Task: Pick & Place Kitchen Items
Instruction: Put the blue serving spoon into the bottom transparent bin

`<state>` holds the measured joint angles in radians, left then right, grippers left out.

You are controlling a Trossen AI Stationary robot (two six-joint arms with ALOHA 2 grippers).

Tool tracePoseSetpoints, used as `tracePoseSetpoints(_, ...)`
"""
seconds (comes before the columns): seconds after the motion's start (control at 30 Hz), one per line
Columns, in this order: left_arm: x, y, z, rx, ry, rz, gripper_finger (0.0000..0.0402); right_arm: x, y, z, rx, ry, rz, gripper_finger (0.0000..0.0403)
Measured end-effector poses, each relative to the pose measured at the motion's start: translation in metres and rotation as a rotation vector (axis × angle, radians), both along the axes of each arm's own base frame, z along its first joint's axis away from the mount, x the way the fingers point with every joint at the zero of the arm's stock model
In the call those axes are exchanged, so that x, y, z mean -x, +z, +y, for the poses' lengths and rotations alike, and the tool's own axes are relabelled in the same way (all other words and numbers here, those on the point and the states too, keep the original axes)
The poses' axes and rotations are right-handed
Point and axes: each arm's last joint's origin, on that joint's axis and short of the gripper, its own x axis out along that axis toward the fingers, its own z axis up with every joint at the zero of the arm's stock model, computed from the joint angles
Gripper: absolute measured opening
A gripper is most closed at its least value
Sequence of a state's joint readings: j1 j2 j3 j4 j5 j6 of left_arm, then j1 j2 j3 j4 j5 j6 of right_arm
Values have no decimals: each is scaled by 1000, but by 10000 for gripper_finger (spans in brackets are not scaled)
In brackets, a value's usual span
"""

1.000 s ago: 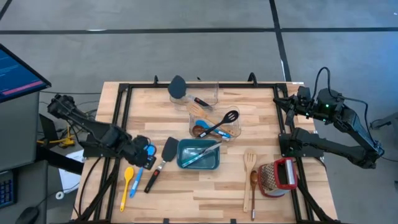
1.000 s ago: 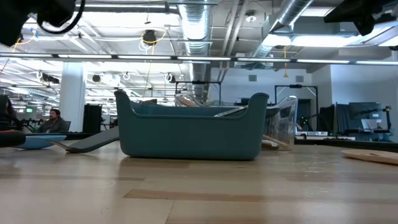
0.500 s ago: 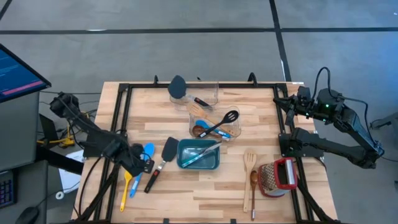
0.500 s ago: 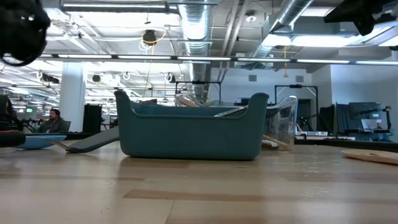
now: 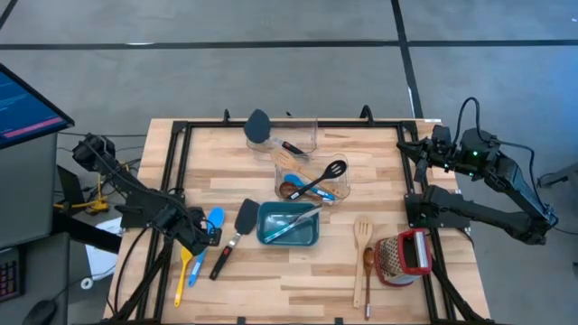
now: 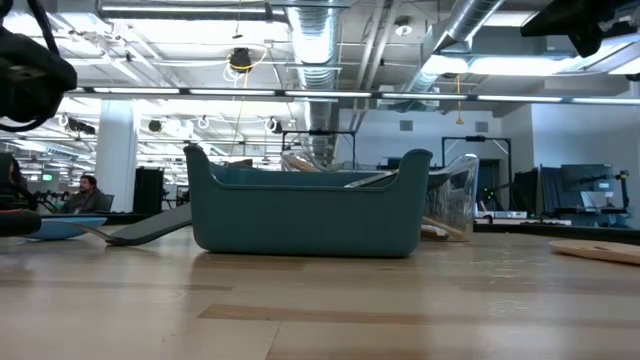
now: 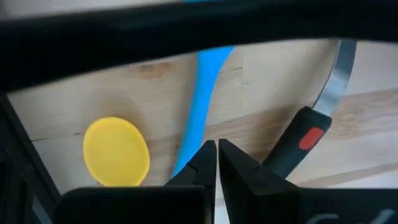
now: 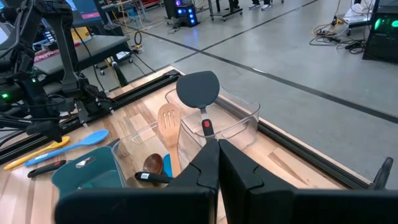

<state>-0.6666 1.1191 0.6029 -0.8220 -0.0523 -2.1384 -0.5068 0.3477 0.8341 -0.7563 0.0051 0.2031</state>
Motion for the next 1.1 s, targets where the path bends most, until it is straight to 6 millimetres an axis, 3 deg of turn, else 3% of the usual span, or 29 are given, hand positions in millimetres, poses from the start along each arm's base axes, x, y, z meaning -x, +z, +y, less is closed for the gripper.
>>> tracePoseSetpoints(0.37, -1, -5, 0, -76, -82, 11, 75, 0, 0, 0, 0, 0, 0, 0)
tracePoseSetpoints(0.67, -4, -27, -1, -138, -86, 84, 139, 0, 0, 0, 0, 0, 0, 0)
tracePoseSetpoints(1.1, -12, -47, -8, -200, -137, 134, 165, 0, 0, 0, 0, 0, 0, 0)
